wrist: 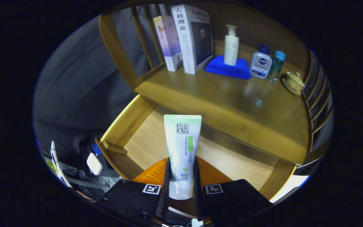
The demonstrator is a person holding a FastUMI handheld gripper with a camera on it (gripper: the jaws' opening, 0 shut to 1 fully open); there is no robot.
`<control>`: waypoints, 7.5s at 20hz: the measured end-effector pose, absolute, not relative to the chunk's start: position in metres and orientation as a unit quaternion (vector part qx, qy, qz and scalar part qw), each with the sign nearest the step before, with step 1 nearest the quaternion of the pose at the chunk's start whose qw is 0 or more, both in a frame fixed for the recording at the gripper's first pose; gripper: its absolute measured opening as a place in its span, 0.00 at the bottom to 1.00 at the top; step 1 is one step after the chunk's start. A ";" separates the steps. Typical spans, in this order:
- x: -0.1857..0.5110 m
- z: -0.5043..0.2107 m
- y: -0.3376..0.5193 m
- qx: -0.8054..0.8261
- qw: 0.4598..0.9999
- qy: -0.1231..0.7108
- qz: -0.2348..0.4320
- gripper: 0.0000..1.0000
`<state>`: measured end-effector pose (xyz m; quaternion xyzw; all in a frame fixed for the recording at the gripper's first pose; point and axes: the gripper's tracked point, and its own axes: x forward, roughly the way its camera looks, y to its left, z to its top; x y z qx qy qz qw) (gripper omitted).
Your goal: Pull open the drawer, take out the items inside it, and place them on the countertop above the cabinet.
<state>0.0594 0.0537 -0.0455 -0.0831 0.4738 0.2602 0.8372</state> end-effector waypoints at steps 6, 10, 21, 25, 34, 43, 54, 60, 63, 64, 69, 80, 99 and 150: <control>0.119 -0.032 0.032 -0.042 0.861 0.468 0.194 0.37; 0.152 -0.041 0.021 -0.002 0.869 0.472 0.150 0.36; 0.201 -0.048 0.018 0.075 0.871 0.474 0.105 0.36; 0.212 -0.049 0.026 0.094 0.874 0.466 0.097 0.36; 0.228 -0.049 0.028 0.109 0.885 0.449 0.063 0.46; 0.202 -0.003 0.044 0.054 0.925 0.360 0.105 0.98; 0.105 0.055 0.052 -0.008 0.983 0.145 0.111 0.98; 0.047 0.068 0.039 -0.002 0.996 0.053 0.077 0.98; 0.017 0.057 0.033 -0.009 0.997 0.037 0.062 0.98; 0.007 0.050 0.032 -0.006 0.998 0.037 0.060 0.98; -0.031 0.007 0.010 -0.004 0.999 0.043 0.028 0.98; -0.091 -0.066 -0.007 -0.014 0.998 0.059 0.018 0.98; -0.077 -0.141 0.021 -0.080 0.991 0.107 -0.017 0.97; 0.119 -0.129 0.045 -0.084 0.989 0.114 -0.030 0.98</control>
